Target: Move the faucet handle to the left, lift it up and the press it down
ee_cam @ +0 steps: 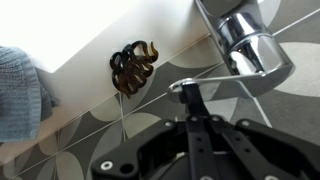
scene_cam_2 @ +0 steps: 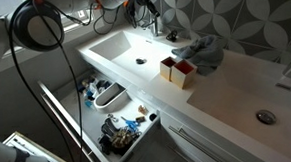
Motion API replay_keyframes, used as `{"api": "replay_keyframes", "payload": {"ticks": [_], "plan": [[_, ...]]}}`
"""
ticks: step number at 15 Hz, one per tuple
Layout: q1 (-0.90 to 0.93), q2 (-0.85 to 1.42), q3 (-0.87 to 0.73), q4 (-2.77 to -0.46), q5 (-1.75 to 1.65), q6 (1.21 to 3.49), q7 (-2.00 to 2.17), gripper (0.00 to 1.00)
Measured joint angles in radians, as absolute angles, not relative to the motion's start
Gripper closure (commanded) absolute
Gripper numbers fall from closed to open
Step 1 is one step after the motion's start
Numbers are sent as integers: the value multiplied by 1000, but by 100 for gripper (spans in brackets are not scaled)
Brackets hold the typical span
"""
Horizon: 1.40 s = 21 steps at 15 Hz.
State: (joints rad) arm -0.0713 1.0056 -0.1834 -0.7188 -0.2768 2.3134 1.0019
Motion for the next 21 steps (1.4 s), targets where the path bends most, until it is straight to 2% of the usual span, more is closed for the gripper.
{"api": "replay_keyframes", "payload": {"ticks": [9, 21], "plan": [[-99, 980, -66, -689, -175, 2143, 869, 100], [-148, 980, 44, -677, -75, 2104, 851, 100]]}}
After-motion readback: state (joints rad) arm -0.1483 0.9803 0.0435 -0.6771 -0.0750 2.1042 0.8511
